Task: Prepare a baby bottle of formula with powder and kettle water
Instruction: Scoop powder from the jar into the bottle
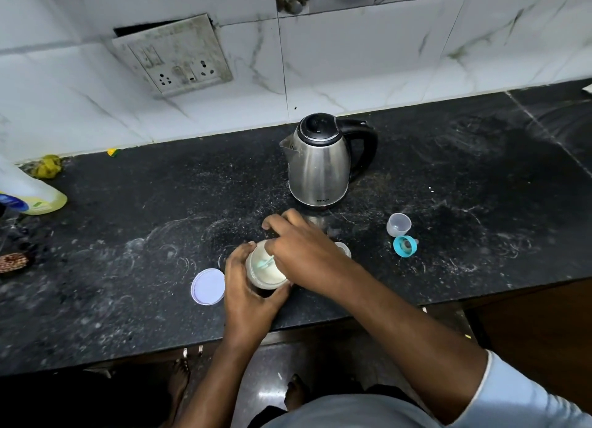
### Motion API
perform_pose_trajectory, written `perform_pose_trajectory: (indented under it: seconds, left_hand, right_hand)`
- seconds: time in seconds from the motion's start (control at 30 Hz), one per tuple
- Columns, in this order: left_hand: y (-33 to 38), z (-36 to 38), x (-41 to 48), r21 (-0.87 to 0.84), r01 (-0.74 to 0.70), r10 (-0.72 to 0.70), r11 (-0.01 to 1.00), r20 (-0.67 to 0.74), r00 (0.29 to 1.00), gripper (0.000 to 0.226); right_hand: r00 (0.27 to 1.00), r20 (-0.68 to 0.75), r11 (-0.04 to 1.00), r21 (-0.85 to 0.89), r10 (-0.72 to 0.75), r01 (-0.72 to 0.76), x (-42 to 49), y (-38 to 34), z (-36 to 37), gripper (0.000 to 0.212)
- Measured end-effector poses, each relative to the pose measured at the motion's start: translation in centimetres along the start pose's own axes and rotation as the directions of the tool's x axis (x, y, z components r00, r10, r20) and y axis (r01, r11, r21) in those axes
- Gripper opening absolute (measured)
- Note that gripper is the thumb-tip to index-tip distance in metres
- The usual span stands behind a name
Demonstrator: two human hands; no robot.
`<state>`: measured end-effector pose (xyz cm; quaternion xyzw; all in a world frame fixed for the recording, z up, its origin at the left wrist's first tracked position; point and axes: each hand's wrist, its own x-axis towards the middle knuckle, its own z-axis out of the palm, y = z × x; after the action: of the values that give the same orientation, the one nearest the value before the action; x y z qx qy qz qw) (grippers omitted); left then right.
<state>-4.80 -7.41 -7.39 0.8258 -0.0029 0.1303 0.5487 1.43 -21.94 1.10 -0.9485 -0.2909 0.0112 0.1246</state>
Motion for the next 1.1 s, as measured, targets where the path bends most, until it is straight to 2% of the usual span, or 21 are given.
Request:
perform_pose_trajectory:
  seconds: [0.13,0.3,0.37,0.5,0.6,0.87,1.1]
  left_hand:
    - [0.01,-0.06,0.05,0.026,-0.060,0.060,0.998,0.012,0.998,0.090]
    - [0.17,-0.39,0.02,0.033,-0.137,0.135,0.990,0.050,0.990,0.088]
    - [0.10,-0.32,-0.12,0.028,-0.130,0.128,0.991,0.063,0.990,0.084]
    - [0.01,-0.23,-0.31,0.026,-0.108,0.107,0.994,0.050,0.993,0.084]
    - [0.14,-0.30,-0.26,0.022,-0.135,0.133,0.991,0.058,0.989,0.083]
    - [-0.11,-0.06,-0.54,0.013,-0.113,0.111,0.994,0.067,0.991,0.085]
    - [-0.35,-0.06,-0.85,0.046,-0.108,0.103,0.993,0.099,0.990,0.082]
  right_hand:
    - [1.000,0.018,1.000,-0.017,-0.005,0.006,-0.17,-0.09,0.70,0.005]
    - [0.994,0.109,1.000,-0.024,-0.011,0.014,-0.26,-0.30,0.44,0.013]
    - [0.990,0.137,0.999,-0.031,-0.011,0.015,-0.26,-0.25,0.36,0.018]
    - [0.993,0.117,1.000,-0.030,0.009,-0.005,-0.10,-0.19,0.36,0.012]
    - [0.984,0.177,0.999,-0.037,0.016,-0.009,-0.17,-0.12,0.40,0.018]
    - [0.985,0.171,1.000,-0.003,-0.007,0.008,-0.17,0.30,0.56,0.016]
    - [0.972,0.230,0.999,0.033,-0.040,0.033,-0.54,0.62,0.72,0.014]
